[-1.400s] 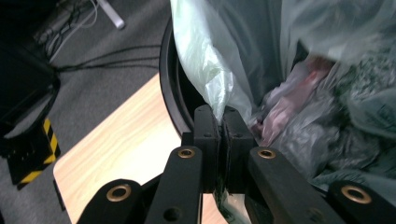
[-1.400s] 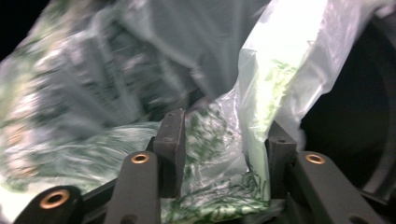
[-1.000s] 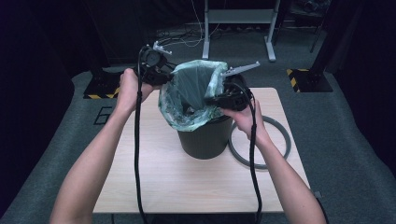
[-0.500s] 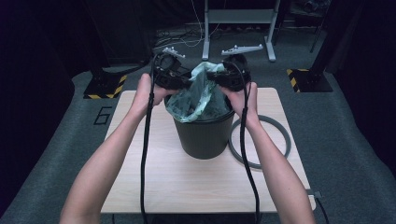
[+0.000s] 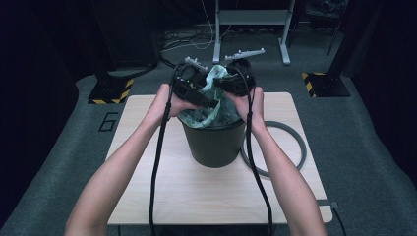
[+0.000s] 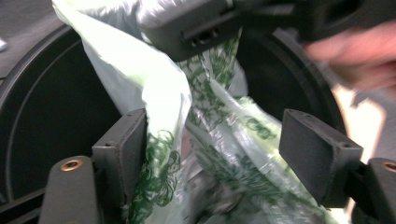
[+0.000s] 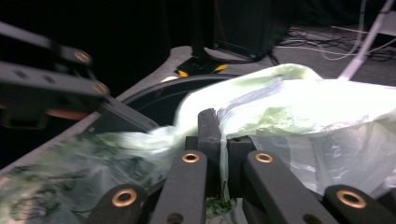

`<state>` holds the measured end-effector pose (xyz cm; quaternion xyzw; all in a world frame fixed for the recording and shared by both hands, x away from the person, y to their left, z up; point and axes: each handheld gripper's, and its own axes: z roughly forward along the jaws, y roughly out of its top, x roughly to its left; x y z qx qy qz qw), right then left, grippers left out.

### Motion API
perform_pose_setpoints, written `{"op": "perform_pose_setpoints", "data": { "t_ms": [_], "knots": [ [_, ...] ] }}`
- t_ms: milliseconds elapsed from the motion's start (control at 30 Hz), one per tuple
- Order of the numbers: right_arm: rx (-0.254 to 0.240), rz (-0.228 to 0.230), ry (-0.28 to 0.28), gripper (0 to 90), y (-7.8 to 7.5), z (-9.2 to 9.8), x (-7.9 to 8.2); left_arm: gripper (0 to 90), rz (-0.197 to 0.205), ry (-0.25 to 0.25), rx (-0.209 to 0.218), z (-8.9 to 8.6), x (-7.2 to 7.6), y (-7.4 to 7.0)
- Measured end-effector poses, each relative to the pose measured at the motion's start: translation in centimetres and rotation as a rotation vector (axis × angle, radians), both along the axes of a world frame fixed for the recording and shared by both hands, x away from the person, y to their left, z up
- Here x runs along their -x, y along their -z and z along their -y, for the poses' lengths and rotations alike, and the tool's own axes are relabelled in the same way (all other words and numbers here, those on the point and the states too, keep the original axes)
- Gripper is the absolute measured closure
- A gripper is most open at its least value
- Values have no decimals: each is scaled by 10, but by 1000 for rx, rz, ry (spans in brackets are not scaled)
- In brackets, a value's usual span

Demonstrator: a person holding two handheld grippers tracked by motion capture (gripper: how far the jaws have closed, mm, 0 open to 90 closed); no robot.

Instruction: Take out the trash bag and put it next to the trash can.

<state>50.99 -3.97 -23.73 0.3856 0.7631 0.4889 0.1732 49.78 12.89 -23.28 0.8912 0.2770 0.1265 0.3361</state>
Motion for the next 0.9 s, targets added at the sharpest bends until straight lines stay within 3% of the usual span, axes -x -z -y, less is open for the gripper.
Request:
{"op": "perform_pose_setpoints", "data": {
  "t_ms": [33,133,200,300,367,500,567,700,900],
  "knots": [
    [-5,-1,-8,873,0,-1,1,358,8,1,-55,3,0,3],
    [-10,-6,-37,823,-1,1,4,627,32,-10,-150,11,0,13],
    [-11,-10,-53,715,-2,5,7,754,50,-20,-170,12,-1,16],
    [12,-19,-76,531,-2,15,10,823,78,-48,-166,8,-4,14],
    [45,-18,-55,426,0,24,12,843,99,-72,-143,3,-7,9],
    [87,-68,-60,249,7,34,9,853,122,-116,-74,-8,-11,-3],
    [90,-75,-91,165,10,35,9,857,122,-125,-31,-12,-13,-9],
    [75,-62,-148,125,10,27,10,857,115,-129,40,-15,-16,-20],
    [140,-47,-161,40,12,2,10,859,124,-94,126,-10,-13,-37]
  ]
}}
